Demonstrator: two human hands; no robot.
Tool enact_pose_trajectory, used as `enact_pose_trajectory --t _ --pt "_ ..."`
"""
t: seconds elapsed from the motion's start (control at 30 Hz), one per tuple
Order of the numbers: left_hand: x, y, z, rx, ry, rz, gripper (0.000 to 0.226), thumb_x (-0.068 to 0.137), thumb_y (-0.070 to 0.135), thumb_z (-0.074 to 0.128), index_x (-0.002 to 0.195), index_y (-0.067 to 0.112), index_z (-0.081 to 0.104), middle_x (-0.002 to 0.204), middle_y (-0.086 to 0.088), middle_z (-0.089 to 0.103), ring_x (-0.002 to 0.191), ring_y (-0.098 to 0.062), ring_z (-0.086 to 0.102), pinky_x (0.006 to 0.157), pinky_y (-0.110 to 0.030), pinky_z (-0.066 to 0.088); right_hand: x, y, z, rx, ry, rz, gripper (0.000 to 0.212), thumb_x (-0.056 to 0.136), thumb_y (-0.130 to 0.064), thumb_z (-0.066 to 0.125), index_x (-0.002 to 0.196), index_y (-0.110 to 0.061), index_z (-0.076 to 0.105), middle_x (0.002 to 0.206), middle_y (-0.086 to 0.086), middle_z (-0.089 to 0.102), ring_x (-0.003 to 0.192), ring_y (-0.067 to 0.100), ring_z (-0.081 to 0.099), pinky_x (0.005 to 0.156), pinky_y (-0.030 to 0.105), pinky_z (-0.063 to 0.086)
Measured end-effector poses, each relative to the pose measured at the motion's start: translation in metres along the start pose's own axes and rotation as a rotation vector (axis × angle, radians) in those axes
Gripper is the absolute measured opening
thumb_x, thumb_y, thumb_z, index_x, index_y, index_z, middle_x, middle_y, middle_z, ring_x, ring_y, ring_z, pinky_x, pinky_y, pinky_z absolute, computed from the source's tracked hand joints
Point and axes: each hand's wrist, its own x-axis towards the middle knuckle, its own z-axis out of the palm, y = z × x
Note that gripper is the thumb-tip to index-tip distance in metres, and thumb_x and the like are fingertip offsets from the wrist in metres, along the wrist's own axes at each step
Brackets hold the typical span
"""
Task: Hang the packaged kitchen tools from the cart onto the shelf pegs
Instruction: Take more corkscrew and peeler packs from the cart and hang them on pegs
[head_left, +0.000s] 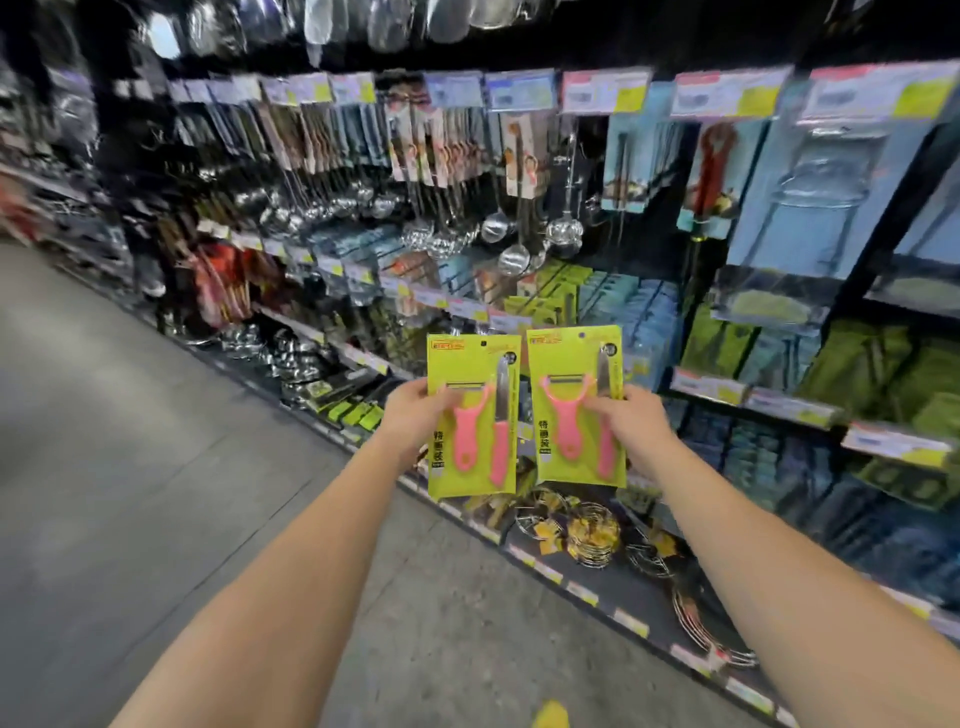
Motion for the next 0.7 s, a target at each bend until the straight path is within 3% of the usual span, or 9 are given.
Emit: enact_pose_trajectory --t 0.23,0.37,0.43,0.53,0.57,0.63,0.7 --pt "0.103 -0.007 -0.033 -0.003 -0.036 -0.054 0.008 0.094 0.01 0.069 0.087 0.014 0.069 0.077 0.001 0.068 0.064 -0.014 0.057 0.042 -0.013 0.041 0.099 0.005 0.086 0.004 -0.059 0.106 0.026 0.082 -0.023 0.08 0.099 -0.007 0.069 0.103 0.016 0.074 0.097 0.035 0.071 0.092 0.056 0.055" --pt "0.15 -0.007 -0.044 -0.002 -0.055 -0.081 0.007 0.096 0.007 0.066 0.091 0.011 0.069 0.076 0.001 0.067 0.054 -0.007 0.06 0.039 -0.011 0.039 0.137 0.005 0.114 -0.008 -0.056 0.155 0.03 0.083 -0.025 0.08 0.103 -0.006 0.069 0.107 0.016 0.072 0.097 0.032 0.071 0.091 0.054 0.056" --pt "0.172 -0.011 -0.05 -0.014 -0.065 -0.086 0.008 0.097 0.007 0.066 0.091 0.012 0.067 0.074 0.003 0.067 0.045 0.002 0.06 0.039 -0.01 0.039 0.15 0.007 0.123 -0.009 -0.061 0.171 0.026 0.082 -0.025 0.081 0.098 -0.007 0.07 0.105 0.014 0.073 0.094 0.029 0.072 0.09 0.054 0.056" --pt "0.207 -0.018 -0.058 -0.025 -0.128 -0.114 0.005 0.096 0.01 0.067 0.093 0.014 0.068 0.064 0.01 0.068 0.043 0.002 0.059 0.039 -0.013 0.041 0.165 0.01 0.135 0.023 -0.04 0.202 0.016 0.084 -0.017 0.079 0.093 -0.006 0.072 0.1 0.012 0.075 0.092 0.027 0.073 0.09 0.051 0.057" --pt "0.22 -0.022 -0.061 -0.028 -0.166 -0.122 0.001 0.095 0.012 0.07 0.095 0.013 0.069 0.065 0.01 0.071 0.049 -0.001 0.064 0.044 -0.015 0.047 0.168 0.012 0.139 0.036 -0.027 0.212 0.015 0.084 -0.015 0.079 0.094 -0.005 0.072 0.099 0.012 0.075 0.091 0.027 0.073 0.09 0.049 0.057" --pt "0.244 -0.031 -0.066 -0.029 -0.234 -0.136 0.026 0.084 0.026 0.08 0.104 0.012 0.074 0.089 0.001 0.08 0.085 -0.022 0.078 0.076 -0.038 0.063 0.174 0.015 0.147 0.06 0.001 0.233 0.018 0.084 -0.01 0.078 0.099 -0.002 0.071 0.099 0.012 0.076 0.089 0.025 0.073 0.09 0.047 0.058" --pt "0.274 -0.05 -0.072 -0.03 -0.317 -0.129 0.046 0.072 0.04 0.086 0.109 0.017 0.076 0.11 -0.007 0.079 0.109 -0.037 0.072 0.101 -0.062 0.052 0.178 0.018 0.154 0.071 0.041 0.245 0.018 0.085 -0.008 0.077 0.101 -0.003 0.071 0.098 0.011 0.076 0.087 0.023 0.074 0.087 0.043 0.059"
